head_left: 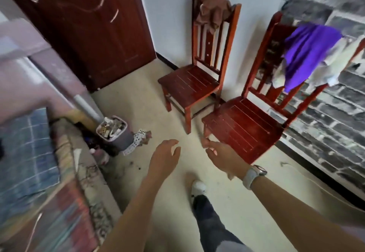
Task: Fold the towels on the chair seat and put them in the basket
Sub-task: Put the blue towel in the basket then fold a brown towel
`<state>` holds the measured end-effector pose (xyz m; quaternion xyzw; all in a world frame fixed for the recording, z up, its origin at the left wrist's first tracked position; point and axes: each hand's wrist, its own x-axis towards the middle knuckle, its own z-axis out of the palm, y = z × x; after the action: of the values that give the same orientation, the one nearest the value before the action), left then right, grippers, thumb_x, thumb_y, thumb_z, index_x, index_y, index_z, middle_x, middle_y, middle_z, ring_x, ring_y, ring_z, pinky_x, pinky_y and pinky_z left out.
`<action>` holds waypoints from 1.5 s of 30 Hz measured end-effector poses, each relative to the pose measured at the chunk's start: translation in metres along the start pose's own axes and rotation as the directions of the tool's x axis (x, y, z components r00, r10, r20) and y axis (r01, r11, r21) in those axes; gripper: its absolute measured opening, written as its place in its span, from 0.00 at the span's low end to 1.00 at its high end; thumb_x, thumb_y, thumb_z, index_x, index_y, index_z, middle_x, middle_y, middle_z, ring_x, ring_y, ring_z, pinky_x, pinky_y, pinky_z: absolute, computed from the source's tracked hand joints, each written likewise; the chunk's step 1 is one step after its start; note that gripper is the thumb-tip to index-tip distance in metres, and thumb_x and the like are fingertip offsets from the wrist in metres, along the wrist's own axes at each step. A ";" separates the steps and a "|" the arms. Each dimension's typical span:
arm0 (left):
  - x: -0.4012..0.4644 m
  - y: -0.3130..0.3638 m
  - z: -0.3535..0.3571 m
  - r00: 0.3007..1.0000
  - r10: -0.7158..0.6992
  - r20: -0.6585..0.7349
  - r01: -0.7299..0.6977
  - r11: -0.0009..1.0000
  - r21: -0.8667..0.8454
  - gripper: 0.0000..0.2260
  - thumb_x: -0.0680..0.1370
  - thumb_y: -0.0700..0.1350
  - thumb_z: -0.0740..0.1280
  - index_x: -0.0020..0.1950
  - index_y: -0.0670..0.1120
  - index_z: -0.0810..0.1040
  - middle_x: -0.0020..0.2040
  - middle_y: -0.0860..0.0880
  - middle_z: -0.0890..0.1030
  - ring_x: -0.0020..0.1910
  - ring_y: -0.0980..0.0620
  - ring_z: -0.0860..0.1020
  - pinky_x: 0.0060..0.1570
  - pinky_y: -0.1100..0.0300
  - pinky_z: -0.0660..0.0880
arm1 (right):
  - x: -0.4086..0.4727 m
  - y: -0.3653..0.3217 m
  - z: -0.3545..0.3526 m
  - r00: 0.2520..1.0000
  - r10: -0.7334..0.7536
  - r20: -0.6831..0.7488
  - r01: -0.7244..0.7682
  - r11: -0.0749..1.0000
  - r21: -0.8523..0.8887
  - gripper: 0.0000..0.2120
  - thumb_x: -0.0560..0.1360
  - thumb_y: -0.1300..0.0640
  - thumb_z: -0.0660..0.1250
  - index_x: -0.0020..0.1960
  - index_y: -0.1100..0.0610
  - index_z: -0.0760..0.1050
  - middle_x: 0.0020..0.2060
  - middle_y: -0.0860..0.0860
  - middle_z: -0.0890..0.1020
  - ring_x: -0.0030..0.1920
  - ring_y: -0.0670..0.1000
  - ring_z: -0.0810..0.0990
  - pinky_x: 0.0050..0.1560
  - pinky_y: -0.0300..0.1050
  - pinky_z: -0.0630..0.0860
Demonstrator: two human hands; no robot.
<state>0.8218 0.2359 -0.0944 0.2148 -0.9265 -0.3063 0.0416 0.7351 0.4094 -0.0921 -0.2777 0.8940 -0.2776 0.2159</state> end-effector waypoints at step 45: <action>0.909 0.151 -0.032 0.640 0.690 0.338 -0.703 0.703 -0.107 0.25 0.79 0.50 0.58 0.74 0.48 0.56 0.75 0.47 0.58 0.74 0.49 0.56 0.68 0.48 0.63 | 0.740 0.025 -0.371 0.401 0.584 -0.706 -0.678 0.707 0.200 0.12 0.76 0.54 0.57 0.56 0.56 0.74 0.55 0.54 0.78 0.58 0.57 0.71 0.59 0.53 0.65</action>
<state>-0.0500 -0.0580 -0.0295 -0.2162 -0.9340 -0.2841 -0.0146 -0.0316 0.1101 0.0001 0.2030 0.9533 -0.2067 -0.0854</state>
